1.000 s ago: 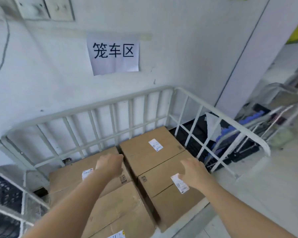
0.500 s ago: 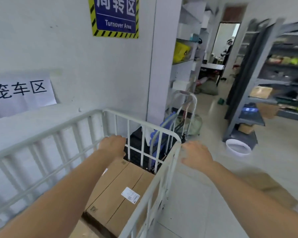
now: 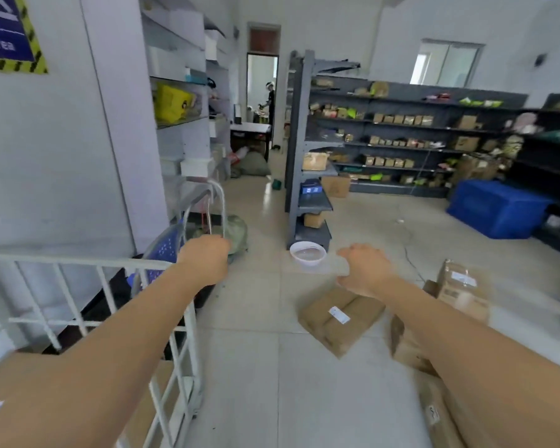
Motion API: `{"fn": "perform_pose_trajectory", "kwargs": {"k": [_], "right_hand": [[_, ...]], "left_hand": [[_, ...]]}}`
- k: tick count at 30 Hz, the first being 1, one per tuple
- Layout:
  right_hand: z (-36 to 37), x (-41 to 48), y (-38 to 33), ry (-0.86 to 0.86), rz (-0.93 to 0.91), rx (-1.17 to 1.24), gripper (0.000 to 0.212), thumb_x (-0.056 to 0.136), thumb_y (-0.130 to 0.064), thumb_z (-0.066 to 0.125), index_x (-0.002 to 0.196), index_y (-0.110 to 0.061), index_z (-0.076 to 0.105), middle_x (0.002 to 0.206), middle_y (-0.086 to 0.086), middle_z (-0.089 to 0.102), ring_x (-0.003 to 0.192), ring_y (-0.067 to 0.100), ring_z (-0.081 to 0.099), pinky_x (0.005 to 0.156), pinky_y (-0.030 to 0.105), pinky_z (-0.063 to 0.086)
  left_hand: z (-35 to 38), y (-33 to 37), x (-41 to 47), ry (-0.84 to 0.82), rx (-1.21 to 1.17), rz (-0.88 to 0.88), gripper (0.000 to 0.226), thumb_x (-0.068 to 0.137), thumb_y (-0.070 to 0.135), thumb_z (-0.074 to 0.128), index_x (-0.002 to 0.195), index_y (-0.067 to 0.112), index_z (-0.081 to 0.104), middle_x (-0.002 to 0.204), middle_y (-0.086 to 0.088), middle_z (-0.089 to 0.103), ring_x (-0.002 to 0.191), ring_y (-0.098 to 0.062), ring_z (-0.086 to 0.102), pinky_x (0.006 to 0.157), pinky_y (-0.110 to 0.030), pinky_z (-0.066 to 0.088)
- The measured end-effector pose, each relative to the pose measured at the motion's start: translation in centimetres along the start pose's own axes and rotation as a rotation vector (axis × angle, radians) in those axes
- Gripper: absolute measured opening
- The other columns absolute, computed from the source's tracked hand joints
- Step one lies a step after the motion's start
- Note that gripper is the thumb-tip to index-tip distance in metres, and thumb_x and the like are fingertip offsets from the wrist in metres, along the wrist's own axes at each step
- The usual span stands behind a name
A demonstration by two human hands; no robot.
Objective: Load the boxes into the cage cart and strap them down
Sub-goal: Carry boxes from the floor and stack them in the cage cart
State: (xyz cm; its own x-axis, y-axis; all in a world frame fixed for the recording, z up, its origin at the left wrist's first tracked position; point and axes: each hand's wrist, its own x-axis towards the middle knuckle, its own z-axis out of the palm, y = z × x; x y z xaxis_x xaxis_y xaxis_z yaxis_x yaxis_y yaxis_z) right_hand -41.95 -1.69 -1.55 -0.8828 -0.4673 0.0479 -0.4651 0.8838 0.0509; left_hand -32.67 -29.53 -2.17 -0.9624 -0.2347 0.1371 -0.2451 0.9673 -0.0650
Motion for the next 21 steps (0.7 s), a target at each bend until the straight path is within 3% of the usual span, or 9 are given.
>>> {"fn": "perform_pose_trajectory", "kwargs": {"k": [5, 9, 12, 17, 21], "right_hand": [[-0.5, -2.3, 9.7, 0.0, 0.178, 0.014, 0.062, 0.09, -0.037, 0.06, 0.147, -0.025, 0.038, 0.146, 0.004, 0.043, 0.135, 0.027, 0.037, 0.107, 0.038, 0.034], [-0.2, -4.4, 16.1, -0.001, 0.315, -0.01, 0.055, 0.089, -0.035, 0.06, 0.141, -0.024, 0.045, 0.135, 0.003, 0.051, 0.129, 0.025, 0.043, 0.103, 0.037, 0.036], [0.4, -5.8, 20.3, -0.021, 0.436, -0.013, 0.047, 0.088, -0.038, 0.061, 0.133, -0.026, 0.052, 0.133, 0.003, 0.052, 0.128, 0.025, 0.043, 0.098, 0.036, 0.039], [0.9, -8.8, 26.8, -0.058, 0.637, -0.029, 0.058, 0.088, -0.038, 0.062, 0.143, -0.025, 0.044, 0.14, 0.003, 0.049, 0.132, 0.025, 0.042, 0.102, 0.036, 0.038], [1.5, -12.5, 30.9, -0.097, 0.806, -0.024, 0.065, 0.088, -0.039, 0.063, 0.147, -0.027, 0.039, 0.145, 0.003, 0.045, 0.135, 0.025, 0.04, 0.104, 0.036, 0.038]], "left_hand": [[-0.1, 9.5, 4.5, -0.004, -0.009, 0.147, 0.031, 0.088, 0.025, 0.056, 0.116, 0.012, 0.056, 0.116, -0.01, 0.06, 0.107, -0.031, 0.059, 0.084, -0.037, 0.051], [0.1, 16.7, 8.1, 0.007, -0.045, 0.276, 0.04, 0.088, 0.023, 0.056, 0.127, 0.017, 0.053, 0.126, -0.007, 0.056, 0.116, -0.028, 0.054, 0.088, -0.038, 0.049], [0.5, 21.9, 10.4, 0.014, -0.084, 0.387, 0.033, 0.088, 0.023, 0.054, 0.12, 0.016, 0.055, 0.119, -0.005, 0.057, 0.11, -0.026, 0.055, 0.082, -0.037, 0.05], [0.7, 30.9, 13.9, 0.008, -0.11, 0.609, 0.031, 0.09, 0.027, 0.057, 0.115, 0.01, 0.054, 0.116, -0.009, 0.058, 0.107, -0.029, 0.056, 0.077, -0.035, 0.046], [0.8, 38.0, 15.3, -0.004, -0.131, 0.741, 0.046, 0.091, 0.03, 0.058, 0.131, 0.009, 0.05, 0.131, -0.009, 0.055, 0.119, -0.029, 0.053, 0.093, -0.039, 0.047]]}}
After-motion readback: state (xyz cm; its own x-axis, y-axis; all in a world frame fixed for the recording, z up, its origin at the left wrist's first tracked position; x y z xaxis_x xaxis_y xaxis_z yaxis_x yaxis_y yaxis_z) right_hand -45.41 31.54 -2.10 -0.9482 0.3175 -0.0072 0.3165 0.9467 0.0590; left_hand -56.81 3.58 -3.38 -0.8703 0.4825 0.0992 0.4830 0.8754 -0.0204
